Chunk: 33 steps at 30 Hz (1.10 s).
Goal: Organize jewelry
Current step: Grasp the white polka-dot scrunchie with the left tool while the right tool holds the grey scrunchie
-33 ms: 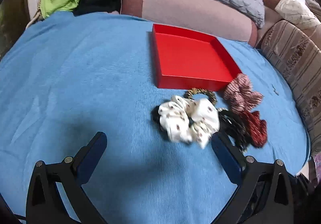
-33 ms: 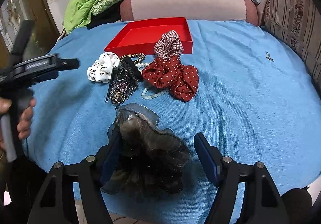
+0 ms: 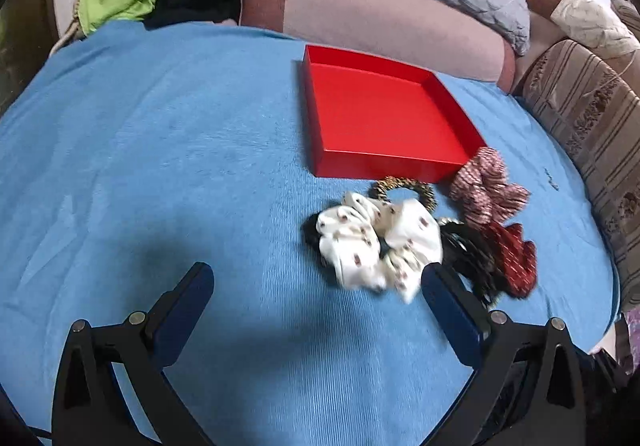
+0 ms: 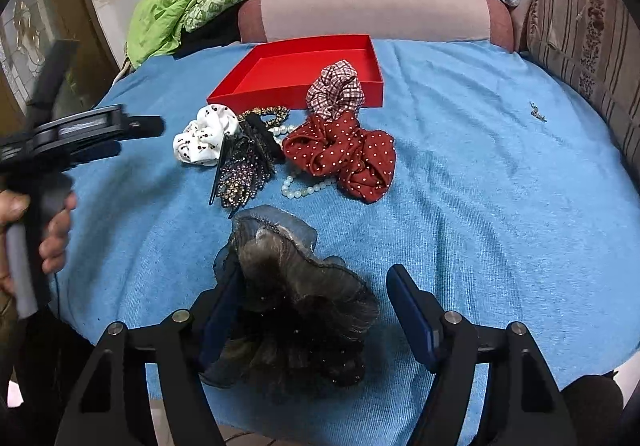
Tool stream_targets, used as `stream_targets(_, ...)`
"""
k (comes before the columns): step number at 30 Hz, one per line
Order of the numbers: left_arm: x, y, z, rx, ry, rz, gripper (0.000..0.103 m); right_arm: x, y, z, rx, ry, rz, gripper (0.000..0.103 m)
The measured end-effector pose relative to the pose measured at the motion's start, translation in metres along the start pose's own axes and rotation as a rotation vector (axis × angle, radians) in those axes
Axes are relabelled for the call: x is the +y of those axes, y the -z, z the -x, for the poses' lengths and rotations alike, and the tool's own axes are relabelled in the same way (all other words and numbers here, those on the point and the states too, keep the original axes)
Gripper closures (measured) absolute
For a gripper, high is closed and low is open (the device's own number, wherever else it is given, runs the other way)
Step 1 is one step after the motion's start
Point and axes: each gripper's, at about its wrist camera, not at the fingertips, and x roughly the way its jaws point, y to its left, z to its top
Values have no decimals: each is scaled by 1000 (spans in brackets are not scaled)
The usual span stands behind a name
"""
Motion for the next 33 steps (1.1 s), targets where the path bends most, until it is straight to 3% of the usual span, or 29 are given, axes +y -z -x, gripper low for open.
stream_targets(5, 1, -8, -29, 53, 51, 15, 10, -2, 0, -3, 5, -14, -12, 40)
stream_targets(7, -1, -8, -37, 77, 67, 11, 23, -2, 0, -5, 14, -19, -16, 44)
stream_targets(8, -3, -7, -41, 92, 71, 6, 36, -2, 1, -6, 17, -25, -17, 50)
stream_targets(9, -6, -5, -48, 119, 76, -2, 62, -2, 1, -7, 19, -31, -19, 57)
stream_targets(10, -8, -4, -51, 136, 82, -6, 79, -2, 1, -7, 23, -39, -24, 60)
stream_targets(11, -9, -5, -52, 133, 82, -7, 80, -3, 1, -8, 23, -44, -28, 67)
stream_targets(12, -11, -5, -49, 124, 79, -6, 86, -4, 1, -7, 21, -46, -33, 78)
stream_targets(15, -16, -4, -37, 115, 95, -7, 87, -10, 0, -4, 23, -56, -62, 87)
stream_targets(25, -42, -6, 48, 3, 117, -124, 87, -23, -16, 31, -59, -144, -128, 91)
stream_targets(33, -52, -60, 103, -45, 141, -169, 87, -32, -80, 67, -152, -174, -130, 91)
